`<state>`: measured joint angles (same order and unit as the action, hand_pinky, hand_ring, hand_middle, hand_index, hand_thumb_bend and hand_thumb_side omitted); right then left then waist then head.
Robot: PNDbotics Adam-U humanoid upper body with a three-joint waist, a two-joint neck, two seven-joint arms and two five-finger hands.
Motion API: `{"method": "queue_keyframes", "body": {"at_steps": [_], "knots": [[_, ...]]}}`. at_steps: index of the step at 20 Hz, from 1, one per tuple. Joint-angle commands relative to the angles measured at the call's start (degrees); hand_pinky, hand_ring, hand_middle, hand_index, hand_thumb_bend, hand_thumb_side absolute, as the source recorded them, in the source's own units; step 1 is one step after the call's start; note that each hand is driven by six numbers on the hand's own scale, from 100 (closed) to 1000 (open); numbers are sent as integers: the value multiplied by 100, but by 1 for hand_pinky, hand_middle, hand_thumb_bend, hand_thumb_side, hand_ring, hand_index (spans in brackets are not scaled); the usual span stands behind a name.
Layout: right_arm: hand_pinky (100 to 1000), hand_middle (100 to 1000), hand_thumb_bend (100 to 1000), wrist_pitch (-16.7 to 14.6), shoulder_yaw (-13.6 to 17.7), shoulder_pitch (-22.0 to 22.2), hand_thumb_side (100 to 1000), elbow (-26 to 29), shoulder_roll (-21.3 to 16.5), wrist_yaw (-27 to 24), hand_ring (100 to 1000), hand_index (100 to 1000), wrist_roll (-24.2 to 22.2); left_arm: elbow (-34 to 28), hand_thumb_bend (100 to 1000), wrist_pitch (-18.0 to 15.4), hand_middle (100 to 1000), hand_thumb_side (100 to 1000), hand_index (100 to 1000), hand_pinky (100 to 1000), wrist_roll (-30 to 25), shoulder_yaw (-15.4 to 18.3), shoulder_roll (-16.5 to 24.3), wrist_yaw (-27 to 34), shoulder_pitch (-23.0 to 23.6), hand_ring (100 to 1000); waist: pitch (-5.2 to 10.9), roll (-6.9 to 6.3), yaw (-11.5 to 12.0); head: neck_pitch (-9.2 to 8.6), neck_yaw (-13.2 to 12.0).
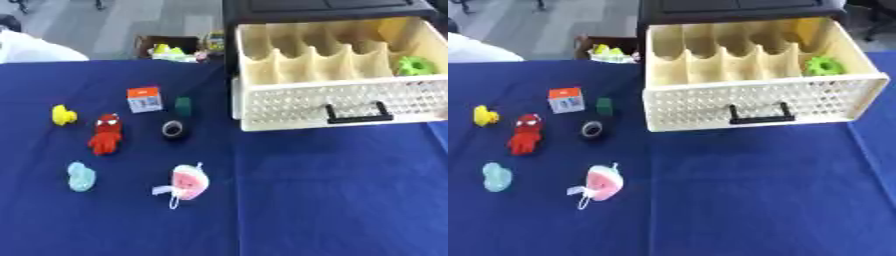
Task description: Pick up objects from table and place into drawer.
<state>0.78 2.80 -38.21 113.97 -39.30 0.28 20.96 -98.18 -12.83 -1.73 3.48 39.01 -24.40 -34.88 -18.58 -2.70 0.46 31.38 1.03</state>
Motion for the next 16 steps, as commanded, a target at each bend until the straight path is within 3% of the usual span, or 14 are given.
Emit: {"method": "queue_keyframes", "body": {"at_steps": [1, 9, 13, 16], "knots": [[689, 354, 100, -6, 56, -37, 992, 62, -86, 103, 395, 819, 37, 446, 100, -140, 636, 543, 848, 543, -474, -216, 534, -411, -313, 581, 147, -2, -19, -65, -52], [691, 351, 100, 34, 36, -29, 1000, 62, -112, 109, 391, 816, -21, 1869, 100, -552, 703, 673, 991, 579, -1937, -866, 1009, -865, -1101, 617, 156, -24, -56, -68, -118], [691, 349, 100, 80, 36, -36, 1000, 62, -94, 97, 389, 812, -64, 2458, 100, -676, 714, 726, 989, 588, -2378, -1015, 938, -1154, -1455, 639, 162, -20, -63, -106, -149], [692, 347, 100, 114, 36, -31, 1000, 62, -82, 86, 387, 809, -95, 2931, 100, -685, 721, 818, 975, 608, -2671, -1108, 822, -1446, -1700, 660, 164, -14, -79, -136, -170]]}}
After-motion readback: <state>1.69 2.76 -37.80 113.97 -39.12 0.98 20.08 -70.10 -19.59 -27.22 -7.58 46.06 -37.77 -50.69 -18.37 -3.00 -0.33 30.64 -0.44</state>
